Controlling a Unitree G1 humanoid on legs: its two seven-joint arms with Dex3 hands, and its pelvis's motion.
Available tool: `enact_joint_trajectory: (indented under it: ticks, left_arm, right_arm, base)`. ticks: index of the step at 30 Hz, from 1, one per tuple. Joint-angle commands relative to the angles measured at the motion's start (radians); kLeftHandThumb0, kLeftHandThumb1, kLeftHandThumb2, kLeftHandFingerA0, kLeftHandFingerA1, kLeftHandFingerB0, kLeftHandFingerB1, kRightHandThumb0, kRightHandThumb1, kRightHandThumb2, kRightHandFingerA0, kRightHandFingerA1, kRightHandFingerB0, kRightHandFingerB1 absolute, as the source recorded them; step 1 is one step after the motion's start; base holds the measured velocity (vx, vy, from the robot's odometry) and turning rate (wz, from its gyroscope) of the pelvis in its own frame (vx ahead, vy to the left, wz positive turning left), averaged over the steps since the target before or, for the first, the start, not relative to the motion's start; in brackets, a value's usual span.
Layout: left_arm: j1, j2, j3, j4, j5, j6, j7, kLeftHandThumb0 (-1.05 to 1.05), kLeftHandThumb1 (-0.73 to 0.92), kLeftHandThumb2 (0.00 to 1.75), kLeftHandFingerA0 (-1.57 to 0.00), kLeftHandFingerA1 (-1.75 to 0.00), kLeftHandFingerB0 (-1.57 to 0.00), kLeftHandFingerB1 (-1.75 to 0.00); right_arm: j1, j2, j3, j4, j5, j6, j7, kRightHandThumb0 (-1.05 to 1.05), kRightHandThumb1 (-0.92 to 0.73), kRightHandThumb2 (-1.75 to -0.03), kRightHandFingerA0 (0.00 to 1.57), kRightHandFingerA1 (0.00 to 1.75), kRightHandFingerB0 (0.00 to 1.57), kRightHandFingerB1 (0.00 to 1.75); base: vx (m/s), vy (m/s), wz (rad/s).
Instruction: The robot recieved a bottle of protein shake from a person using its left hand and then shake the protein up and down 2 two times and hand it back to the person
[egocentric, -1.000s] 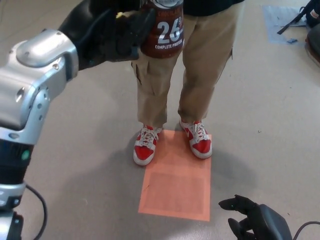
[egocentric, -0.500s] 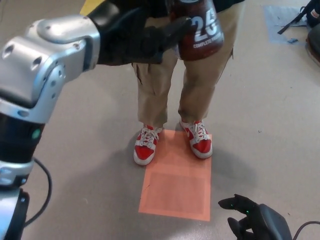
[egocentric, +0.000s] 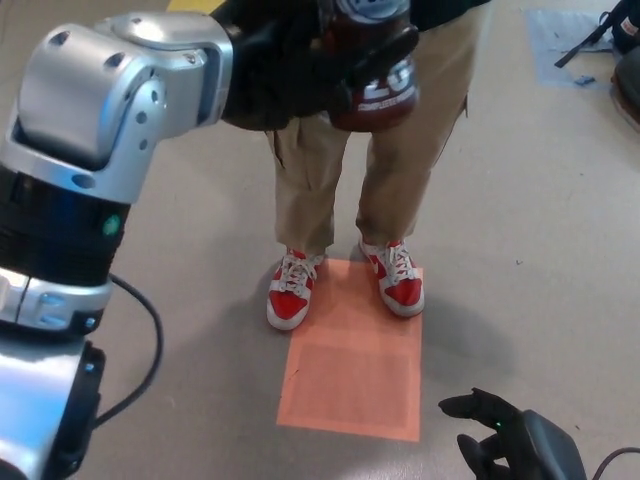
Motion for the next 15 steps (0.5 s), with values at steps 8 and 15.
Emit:
enact_joint_trajectory:
  ticks: [8,15]
  left_arm:
    - [0.029,-0.028,0.065,0.090,0.108,-0.016,0.133,-0.84,0.61,0.59,0.00,0.00,0.00,0.00]
    - [0.220,-0.115,0.089,-0.026,0.233,-0.393,0.308,-0.22,0.79,0.65,-1.14,-0.57,-0.33,-0.33]
  right_arm:
    - [0.013,-0.009,0.003,0.016,-0.016,-0.033,-0.038,-0.30,-0.75,-0.64,0.95,0.56,0.68,0.51]
    - [0.026,-0.010,-0.005,0.010,-0.012,-0.045,-0.048,-0.24,-0.73,-0.63,0.96,0.55,0.69,0.51]
  base:
    - [0.00,0.000,0.00]
    - [0.00,0.000,0.00]
